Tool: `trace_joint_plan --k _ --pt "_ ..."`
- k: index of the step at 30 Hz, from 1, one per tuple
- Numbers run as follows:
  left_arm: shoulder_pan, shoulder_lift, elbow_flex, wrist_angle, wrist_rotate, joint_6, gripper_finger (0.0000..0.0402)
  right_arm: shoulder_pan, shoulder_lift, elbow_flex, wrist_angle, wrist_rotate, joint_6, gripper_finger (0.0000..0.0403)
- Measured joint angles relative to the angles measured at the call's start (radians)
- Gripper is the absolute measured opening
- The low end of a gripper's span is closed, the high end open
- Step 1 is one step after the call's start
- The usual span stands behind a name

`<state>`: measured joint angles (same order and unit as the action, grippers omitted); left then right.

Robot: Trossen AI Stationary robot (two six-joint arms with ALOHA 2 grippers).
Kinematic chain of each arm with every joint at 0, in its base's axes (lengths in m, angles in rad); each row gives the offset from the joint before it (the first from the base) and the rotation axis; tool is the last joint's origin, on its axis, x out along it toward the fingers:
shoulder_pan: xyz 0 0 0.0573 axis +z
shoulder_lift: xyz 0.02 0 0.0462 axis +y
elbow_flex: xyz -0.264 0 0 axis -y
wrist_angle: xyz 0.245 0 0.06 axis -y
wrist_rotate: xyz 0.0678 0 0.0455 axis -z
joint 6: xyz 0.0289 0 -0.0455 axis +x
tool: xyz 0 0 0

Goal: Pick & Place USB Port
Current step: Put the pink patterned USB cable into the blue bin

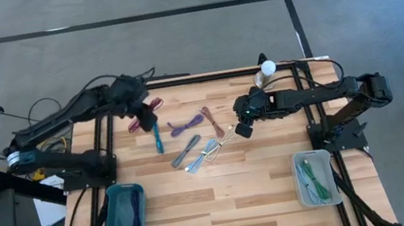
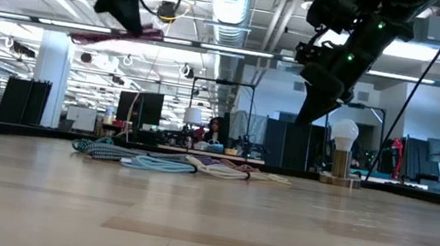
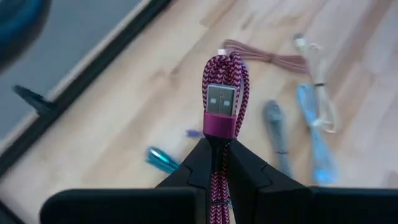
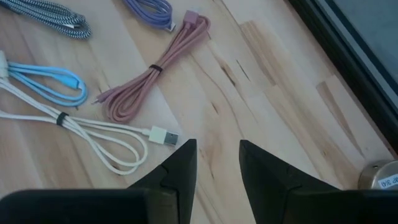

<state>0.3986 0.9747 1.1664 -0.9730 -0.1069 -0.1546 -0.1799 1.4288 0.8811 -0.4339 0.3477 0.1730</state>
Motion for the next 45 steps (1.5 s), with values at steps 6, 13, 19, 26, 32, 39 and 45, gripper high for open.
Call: trace_joint_plan --k 6,13,19,26,32,39,45 --pt "-0.16 -0.048 0.0 -0.13 -0.078 -0.225 0.0025 0.002 0.0 0.0 0.0 -0.002 0.0 0.0113" --pt "-0.372 -0.02 0.0 -0.223 -0.089 -0.484 0.0025 0.002 0.0 0.0 0.0 -0.003 0.003 0.0113" --pt "-0.542 0.037 0.0 -0.224 -0.121 -0.631 0.0025 0.002 0.0 0.0 0.0 -0.004 0.003 0.0113" --pt "-0.719 0.083 0.0 -0.304 -0.165 -0.918 0.0025 0.002 0.0 0.0 0.0 -0.003 0.001 0.0113" --pt "-0.886 0.11 0.0 -0.308 -0.244 -1.117 0.0025 0.002 0.0 0.0 0.0 -0.003 0.0 0.0113" --pt "-1.016 0.161 0.0 -0.311 -0.311 -1.233 0.0025 0.002 0.0 0.0 -0.001 -0.003 0.001 0.0113" --pt "-1.071 0.199 0.0 -0.317 -0.312 -1.28 0.0025 0.002 0.0 0.0 -0.007 -0.003 0.003 0.0113"
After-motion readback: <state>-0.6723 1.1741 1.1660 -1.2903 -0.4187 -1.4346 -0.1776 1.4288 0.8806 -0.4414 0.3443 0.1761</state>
